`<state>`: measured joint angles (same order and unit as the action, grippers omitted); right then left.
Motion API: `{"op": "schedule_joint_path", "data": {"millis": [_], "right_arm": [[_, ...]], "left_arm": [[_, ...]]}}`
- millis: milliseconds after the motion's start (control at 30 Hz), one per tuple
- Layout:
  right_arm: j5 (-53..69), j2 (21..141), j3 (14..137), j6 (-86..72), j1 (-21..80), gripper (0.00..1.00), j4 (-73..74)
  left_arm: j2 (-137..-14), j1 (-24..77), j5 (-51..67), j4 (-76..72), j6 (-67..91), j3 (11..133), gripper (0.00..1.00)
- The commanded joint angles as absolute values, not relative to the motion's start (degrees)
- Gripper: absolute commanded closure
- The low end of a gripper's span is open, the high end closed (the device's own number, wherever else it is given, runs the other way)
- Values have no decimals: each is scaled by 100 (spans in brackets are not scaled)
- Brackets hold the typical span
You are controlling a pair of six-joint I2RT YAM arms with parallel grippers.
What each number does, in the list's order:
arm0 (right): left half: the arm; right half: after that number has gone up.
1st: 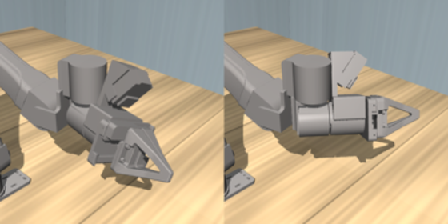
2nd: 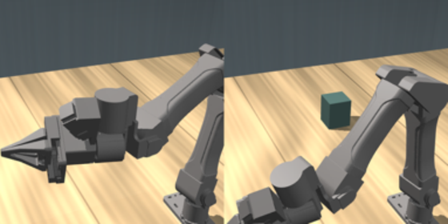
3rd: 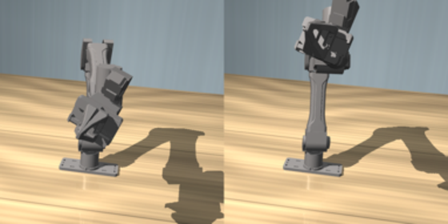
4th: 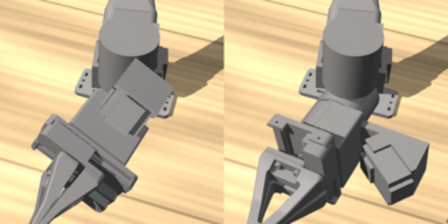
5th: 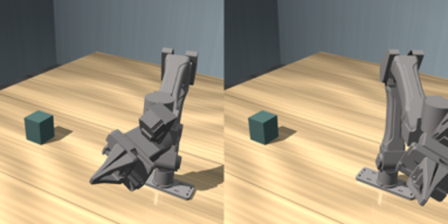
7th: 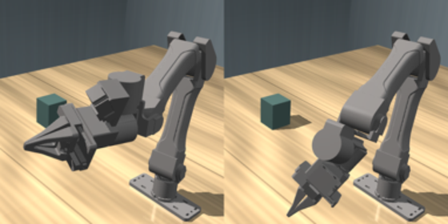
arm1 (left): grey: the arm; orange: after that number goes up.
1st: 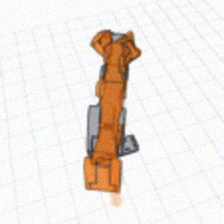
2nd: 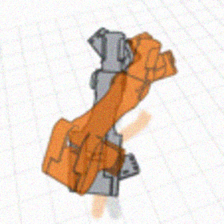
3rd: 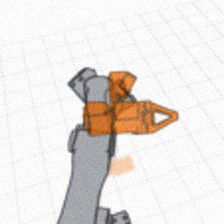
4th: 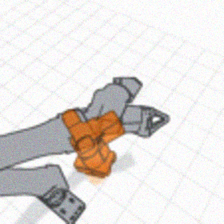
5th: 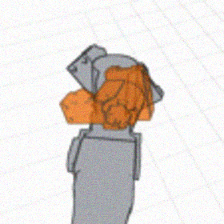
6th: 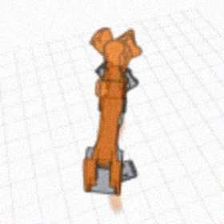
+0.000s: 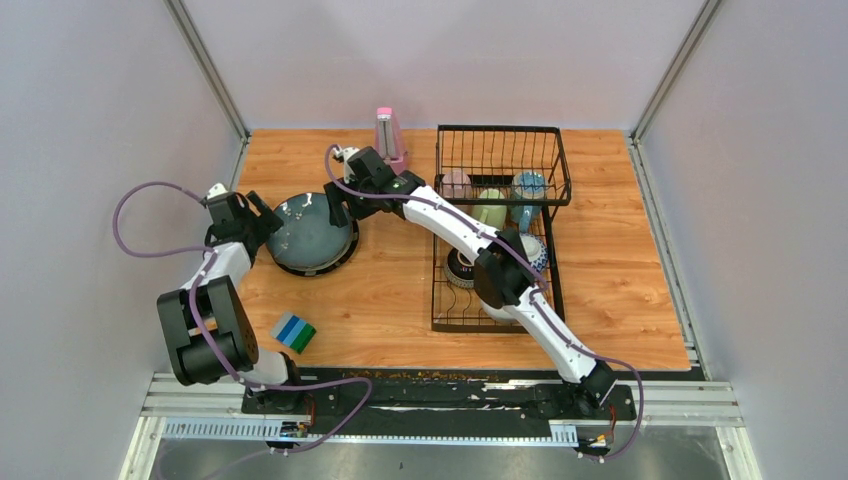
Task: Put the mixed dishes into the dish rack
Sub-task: Move the dish rack to the center of the board, then pick up the plate at the center of the board.
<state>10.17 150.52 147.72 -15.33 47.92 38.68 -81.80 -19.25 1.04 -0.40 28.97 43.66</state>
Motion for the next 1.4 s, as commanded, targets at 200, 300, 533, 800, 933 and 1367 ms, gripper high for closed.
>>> {"op": "schedule_joint_path", "data": {"millis": [200, 300, 533, 800, 933, 1367], "right_arm": [[1382, 15283, 15016, -1881, 4690, 25, 3328], [1444, 15293, 14970, -1927, 4658, 29, 3282], [1543, 15335, 14922, -2029, 4619, 31, 3208], [1614, 15388, 14879, -2047, 4619, 32, 3191], [1685, 15392, 14837, -2072, 4615, 37, 3147], [1860, 15456, 14720, -2272, 4579, 40, 3089]], "left_arm": [[-8556, -1978, 554, -450, 2645, 4555, 19], [-8556, -1978, 645, -531, 2662, 4505, 21], [-8815, -1978, 1001, -536, 2646, 4584, 29], [-9090, -1978, 1122, -327, 2470, 4729, 31], [-9036, -1958, 1329, -416, 2415, 4674, 38], [-8901, -1540, 1288, -27, 2216, 4904, 47]]}}
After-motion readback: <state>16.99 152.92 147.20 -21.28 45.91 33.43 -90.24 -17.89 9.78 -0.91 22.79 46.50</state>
